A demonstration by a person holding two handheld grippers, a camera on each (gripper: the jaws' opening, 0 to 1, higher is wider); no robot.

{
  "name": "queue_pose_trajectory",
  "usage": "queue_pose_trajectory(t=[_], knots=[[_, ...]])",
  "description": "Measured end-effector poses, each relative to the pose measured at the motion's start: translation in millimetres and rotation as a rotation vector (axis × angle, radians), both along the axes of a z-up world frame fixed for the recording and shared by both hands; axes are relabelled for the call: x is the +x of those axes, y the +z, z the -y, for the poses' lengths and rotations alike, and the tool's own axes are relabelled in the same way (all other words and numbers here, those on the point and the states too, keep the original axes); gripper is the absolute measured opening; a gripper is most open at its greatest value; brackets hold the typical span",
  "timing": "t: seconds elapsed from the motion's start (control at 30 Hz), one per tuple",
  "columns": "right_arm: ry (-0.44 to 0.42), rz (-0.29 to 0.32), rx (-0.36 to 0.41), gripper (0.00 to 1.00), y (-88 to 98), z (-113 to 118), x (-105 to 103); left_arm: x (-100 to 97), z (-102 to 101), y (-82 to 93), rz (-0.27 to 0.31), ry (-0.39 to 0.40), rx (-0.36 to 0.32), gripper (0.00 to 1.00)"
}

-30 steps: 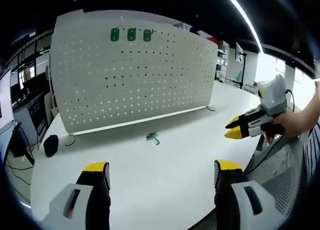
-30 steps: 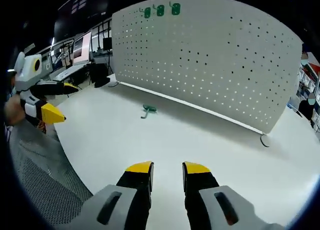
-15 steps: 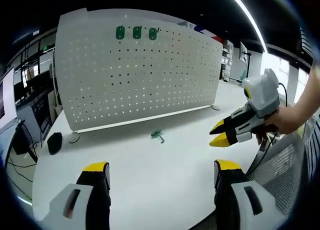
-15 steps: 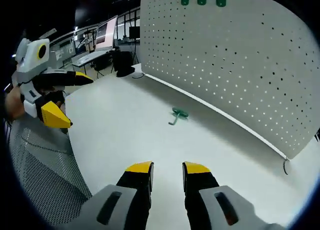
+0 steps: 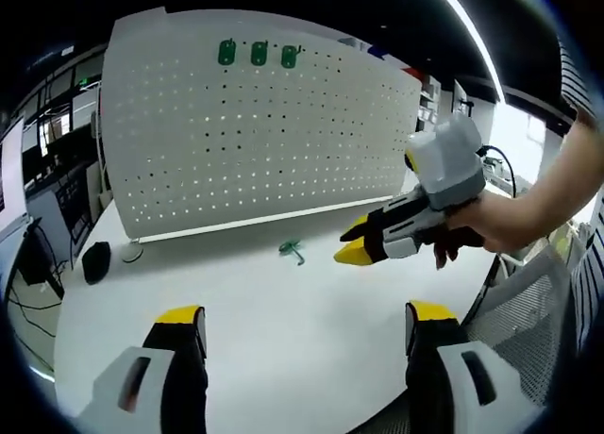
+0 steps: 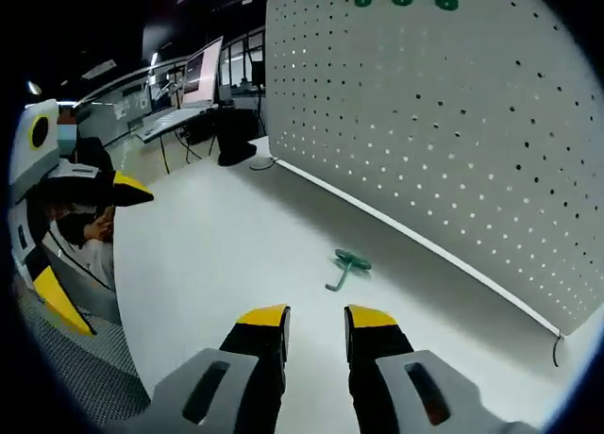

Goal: Insert the hook assembly into the mounting plate slot until the hook locks in place.

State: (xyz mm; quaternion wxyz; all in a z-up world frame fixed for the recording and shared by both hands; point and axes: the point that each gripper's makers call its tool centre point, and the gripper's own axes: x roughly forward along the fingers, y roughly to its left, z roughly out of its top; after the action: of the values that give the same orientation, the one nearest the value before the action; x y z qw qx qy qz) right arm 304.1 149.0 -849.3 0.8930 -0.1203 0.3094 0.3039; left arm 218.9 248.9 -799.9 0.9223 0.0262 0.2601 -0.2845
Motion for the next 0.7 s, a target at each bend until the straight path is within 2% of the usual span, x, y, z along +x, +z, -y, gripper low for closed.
queue_pose_trajectory(t=[0.23,0.4,0.47,0.53,0.7], knots=[[-0.013,-0.028,-0.008,0.21,-12.7,-8.4,27.1,1.3,-3.7,-1.7,-0.005,0.017,0.004,0.89],[-0.055,-0.064,-0.008,0.20,-25.0,-12.1,44.2,1.6,-4.9,-2.7,-0.009,0.022,0.010,0.88],[-0.074,-0.058,-0.005,0.19,-26.9,-12.8,49.3,1.6,-5.9,-3.6,-0.011,0.024,0.016,0.88],[-0.098,-0.028,-0.023,0.17,-27.5,-11.7,56.0,1.8,-6.5,-4.4,-0.014,0.027,0.016,0.88],[-0.130,-0.048,-0.043,0.15,-40.4,-12.6,62.1,2.5,-7.5,-4.3,-0.016,0.033,0.015,0.87]])
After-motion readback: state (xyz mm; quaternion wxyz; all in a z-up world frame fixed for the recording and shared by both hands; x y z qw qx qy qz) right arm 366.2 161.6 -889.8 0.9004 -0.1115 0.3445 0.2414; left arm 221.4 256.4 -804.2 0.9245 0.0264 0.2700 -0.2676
